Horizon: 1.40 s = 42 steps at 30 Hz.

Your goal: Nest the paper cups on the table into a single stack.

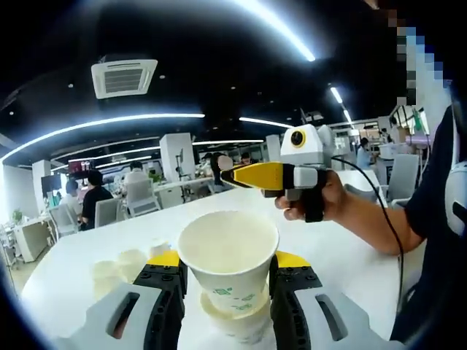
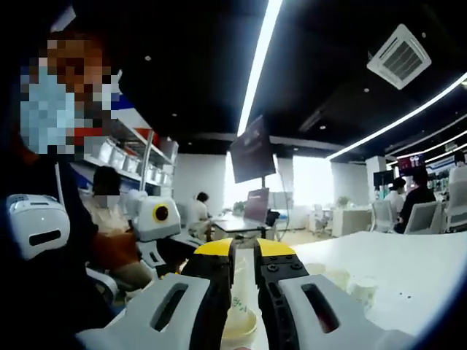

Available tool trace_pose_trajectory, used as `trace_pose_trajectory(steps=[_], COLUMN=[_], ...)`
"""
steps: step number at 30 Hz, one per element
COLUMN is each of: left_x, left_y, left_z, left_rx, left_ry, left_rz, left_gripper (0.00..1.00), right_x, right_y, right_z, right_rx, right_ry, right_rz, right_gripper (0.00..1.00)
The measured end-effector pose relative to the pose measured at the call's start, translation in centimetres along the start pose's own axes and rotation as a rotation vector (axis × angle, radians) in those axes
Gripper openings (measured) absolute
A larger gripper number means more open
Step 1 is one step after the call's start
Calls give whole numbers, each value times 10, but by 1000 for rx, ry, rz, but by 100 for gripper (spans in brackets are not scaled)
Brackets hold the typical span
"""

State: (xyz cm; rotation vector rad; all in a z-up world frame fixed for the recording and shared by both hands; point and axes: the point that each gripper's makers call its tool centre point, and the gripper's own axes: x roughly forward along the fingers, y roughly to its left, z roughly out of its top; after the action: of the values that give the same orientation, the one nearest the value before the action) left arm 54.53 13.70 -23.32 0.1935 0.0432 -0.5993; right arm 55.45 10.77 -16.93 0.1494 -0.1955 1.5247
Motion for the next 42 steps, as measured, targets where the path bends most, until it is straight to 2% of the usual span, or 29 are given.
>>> trace_pose_trajectory(steps=[20,25,29,33,36,37,38,39,41,42], left_x=[8,7,2,-8,-19,-20,-25,-29,-36,-39], left_y=[-13,-14,-13,-4,8,10,23,28,34,35], left_z=[-33,-37,-39,-27,-8,-6,5,10,21,23], left_rx=[-24,-44,-50,-79,-127,-134,-165,-179,-215,-222], left_ry=[62,68,68,38,-36,-44,-82,-101,-154,-161], left_rz=[-20,-27,-24,-9,21,26,45,55,64,60], left_gripper=[49,64,67,76,83,86,88,91,99,99], right_x=[6,6,6,5,3,3,1,0,-3,-4], right_y=[9,10,10,8,2,1,-4,-8,-16,-20], right_z=[-7,-8,-9,-5,-1,-1,1,2,3,3], right_rx=[5,5,4,-5,-9,-9,-10,-10,-6,-3], right_ry=[15,16,14,4,-19,-22,-37,-44,-52,-57], right_rz=[16,16,12,2,-30,-34,-61,-77,-108,-126], right_gripper=[11,11,11,12,15,18,19,21,24,26])
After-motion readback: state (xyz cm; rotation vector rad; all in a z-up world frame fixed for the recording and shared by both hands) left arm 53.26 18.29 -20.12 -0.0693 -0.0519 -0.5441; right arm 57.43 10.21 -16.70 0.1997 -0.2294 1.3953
